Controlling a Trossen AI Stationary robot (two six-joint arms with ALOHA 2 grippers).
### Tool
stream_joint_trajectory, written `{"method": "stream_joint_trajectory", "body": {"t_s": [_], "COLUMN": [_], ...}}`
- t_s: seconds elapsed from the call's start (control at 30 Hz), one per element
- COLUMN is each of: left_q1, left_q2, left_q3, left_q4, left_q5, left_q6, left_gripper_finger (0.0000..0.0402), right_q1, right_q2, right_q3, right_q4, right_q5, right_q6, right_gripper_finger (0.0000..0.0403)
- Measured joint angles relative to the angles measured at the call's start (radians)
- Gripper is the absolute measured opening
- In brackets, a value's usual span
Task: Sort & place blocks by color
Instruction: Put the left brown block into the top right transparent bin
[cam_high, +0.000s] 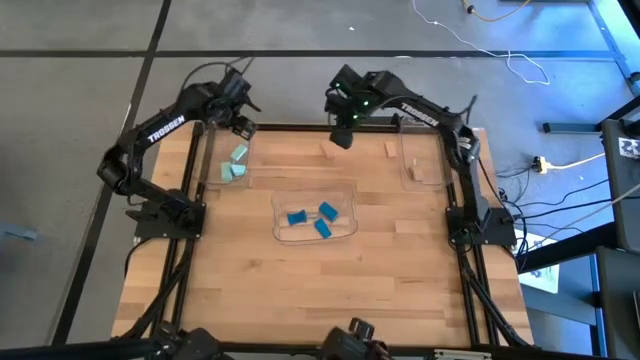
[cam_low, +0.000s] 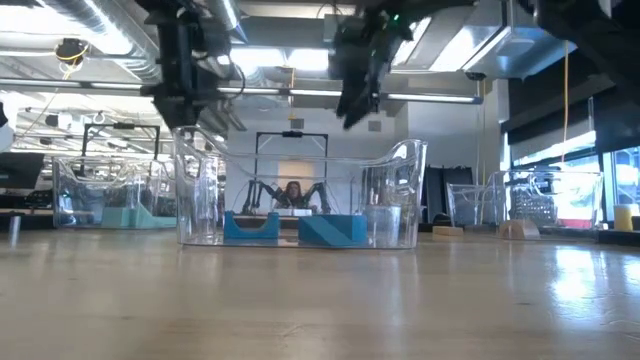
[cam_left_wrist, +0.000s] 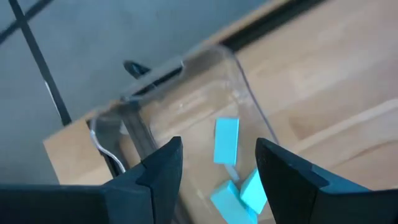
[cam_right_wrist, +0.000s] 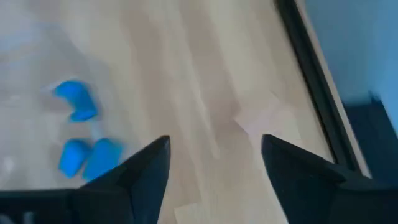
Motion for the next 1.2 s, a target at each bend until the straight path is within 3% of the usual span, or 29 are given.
{"method": "stream_joint_trajectory", "body": {"t_s": [0.17, 0.4, 1.03, 1.2], "left_q1": [-0.016, -0.015, -0.015, -0.015], "left_q2": [0.0, 0.0, 0.0, 0.0], "left_q3": [0.068, 0.078, 0.078, 0.078], "left_q4": [-0.008, -0.008, -0.008, -0.008], "left_q5": [0.0, 0.002, 0.004, 0.005], "left_q6": [0.002, 0.025, 0.025, 0.024], "left_gripper_finger": [0.0194, 0.0194, 0.0194, 0.0194], "right_q1": [-0.001, 0.0, 0.026, 0.032], "right_q2": [0.102, 0.216, 0.393, 0.393], "right_q3": [0.0, 0.0, 0.0, 0.0], "right_q4": [0.001, 0.08, 0.162, 0.179], "right_q5": [0.176, 0.18, 0.179, 0.185], "right_q6": [0.257, 0.435, 0.431, 0.431], "right_gripper_finger": [0.0252, 0.0252, 0.0251, 0.0221]}}
